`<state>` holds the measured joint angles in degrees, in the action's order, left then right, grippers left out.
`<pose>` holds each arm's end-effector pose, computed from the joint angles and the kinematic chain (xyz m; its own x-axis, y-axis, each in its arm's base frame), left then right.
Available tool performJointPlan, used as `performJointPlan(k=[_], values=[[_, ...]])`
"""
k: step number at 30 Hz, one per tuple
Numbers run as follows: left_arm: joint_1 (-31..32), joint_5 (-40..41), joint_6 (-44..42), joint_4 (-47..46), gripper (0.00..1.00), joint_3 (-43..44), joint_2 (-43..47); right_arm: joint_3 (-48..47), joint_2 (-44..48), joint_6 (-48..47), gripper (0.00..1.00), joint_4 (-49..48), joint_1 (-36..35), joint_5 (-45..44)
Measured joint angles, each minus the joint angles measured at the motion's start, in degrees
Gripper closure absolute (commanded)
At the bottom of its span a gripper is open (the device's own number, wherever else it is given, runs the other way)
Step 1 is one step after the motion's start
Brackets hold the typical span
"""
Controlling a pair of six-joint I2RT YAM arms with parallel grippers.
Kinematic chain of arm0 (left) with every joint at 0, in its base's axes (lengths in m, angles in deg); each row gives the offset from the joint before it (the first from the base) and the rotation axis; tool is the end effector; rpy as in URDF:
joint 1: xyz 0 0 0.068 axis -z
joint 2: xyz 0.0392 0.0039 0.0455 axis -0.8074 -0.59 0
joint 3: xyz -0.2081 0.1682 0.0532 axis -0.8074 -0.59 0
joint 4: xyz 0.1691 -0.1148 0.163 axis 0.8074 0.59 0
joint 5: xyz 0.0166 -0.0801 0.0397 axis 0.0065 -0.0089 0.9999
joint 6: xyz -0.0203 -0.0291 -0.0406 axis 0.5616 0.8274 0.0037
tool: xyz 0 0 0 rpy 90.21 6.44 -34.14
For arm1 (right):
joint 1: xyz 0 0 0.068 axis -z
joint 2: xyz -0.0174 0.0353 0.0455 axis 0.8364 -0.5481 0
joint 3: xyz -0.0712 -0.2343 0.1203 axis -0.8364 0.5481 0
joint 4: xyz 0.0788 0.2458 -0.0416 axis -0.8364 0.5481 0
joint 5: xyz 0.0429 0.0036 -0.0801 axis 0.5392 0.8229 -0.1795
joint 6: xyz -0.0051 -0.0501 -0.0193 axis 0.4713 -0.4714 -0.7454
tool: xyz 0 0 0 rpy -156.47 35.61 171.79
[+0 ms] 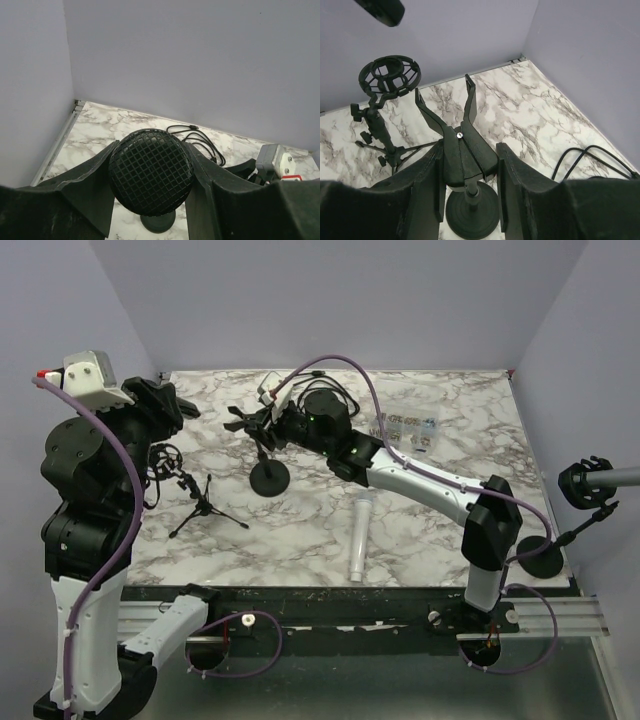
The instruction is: Remove the microphone from the stand
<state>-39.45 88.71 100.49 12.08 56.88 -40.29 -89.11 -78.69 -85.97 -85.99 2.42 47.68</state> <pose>0.1022 -0.0145 0.5398 0.0822 -0.2967 -0.9514 -0.0478 0.9524 -0.3011 0.2607 0.3707 0.3641 0.1053 -0.1342 -0.9854 -0.8715 0.4649 -0.1564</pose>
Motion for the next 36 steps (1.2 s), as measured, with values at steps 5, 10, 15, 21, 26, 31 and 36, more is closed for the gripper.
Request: performJointPlan(k=[5, 10, 15, 21, 26, 31, 36], values=[[0.00, 0.07, -0.28, 0.24, 1.00, -0.79, 2.16, -1.77, -2.23, 0.04, 0.99, -1.01, 0.33, 0.00], [0.00, 0.68, -0.92, -0.28, 1.00, -1.29, 4.15, -1.53, -3.61, 0.81, 0.99, -4.04, 0.87, -0.24], [0.00, 0.68, -1.11, -0.61, 1.00, -2.38, 4.83, 0.48, -4.02, 2.25, 0.99, -8.44, 1.31, -0.42], [0.00, 0.68, -1.11, -0.57, 1.00, -3.82, 4.72, 0.98, -5.90, 3.45, 0.99, -12.13, 1.55, -0.61], [0.00, 0.68, -1.11, -0.61, 1.00, -3.91, 4.74, 2.69, -10.40, 3.82, 0.99, -10.43, 1.60, -0.81], [0.00, 0.66, -1.11, -0.74, 1.00, -4.26, 4.85, 3.34, -11.54, 4.26, 0.99, -11.39, 2.25, -1.66], [0.00, 0.63, -1.09, -0.98, 1.00, -5.16, 4.94, 3.23, -11.56, 4.63, 0.92, -11.17, 2.23, -1.68]])
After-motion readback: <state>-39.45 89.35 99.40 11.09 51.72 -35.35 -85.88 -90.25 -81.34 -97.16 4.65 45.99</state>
